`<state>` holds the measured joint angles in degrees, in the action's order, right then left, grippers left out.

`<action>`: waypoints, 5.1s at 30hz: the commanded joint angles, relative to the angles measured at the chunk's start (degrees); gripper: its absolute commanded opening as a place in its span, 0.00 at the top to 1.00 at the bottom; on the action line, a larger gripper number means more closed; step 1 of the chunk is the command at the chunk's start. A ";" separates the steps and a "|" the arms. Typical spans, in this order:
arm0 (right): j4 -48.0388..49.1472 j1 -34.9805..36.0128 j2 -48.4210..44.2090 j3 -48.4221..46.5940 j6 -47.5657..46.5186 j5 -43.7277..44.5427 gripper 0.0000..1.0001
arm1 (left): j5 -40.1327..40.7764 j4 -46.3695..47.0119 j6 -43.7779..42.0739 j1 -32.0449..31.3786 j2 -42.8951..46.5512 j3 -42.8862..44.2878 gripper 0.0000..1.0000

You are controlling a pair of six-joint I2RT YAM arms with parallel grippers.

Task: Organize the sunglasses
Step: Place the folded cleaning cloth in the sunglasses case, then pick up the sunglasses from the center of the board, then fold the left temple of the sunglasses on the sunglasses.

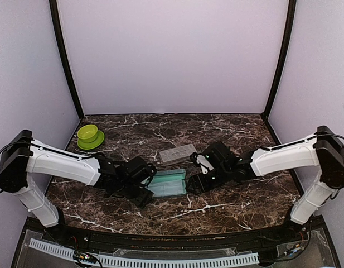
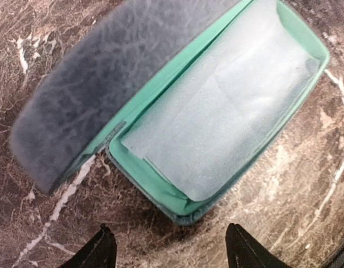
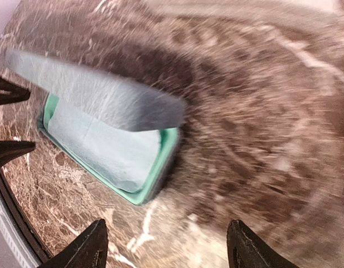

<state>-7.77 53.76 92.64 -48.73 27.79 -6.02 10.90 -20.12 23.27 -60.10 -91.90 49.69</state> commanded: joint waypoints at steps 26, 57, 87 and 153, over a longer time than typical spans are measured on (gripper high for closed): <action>-27.63 -25.44 19.10 -40.10 -23.57 14.40 0.40 | -5.72 0.42 -4.87 2.66 10.27 0.93 0.30; -40.70 -29.59 35.97 -55.24 -32.00 15.88 0.64 | -5.89 2.11 -3.93 2.70 8.71 1.01 0.30; -40.45 -29.65 30.98 -46.08 -29.38 18.24 0.84 | -5.01 0.70 -5.41 2.70 7.87 3.37 0.30; -11.68 -16.09 -13.19 -10.65 -19.13 4.70 1.00 | -30.22 15.82 -7.69 2.13 -15.41 34.10 0.29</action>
<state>-21.98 37.06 79.40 -59.29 7.66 -0.49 -16.99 -2.07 16.91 -57.21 -106.48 81.10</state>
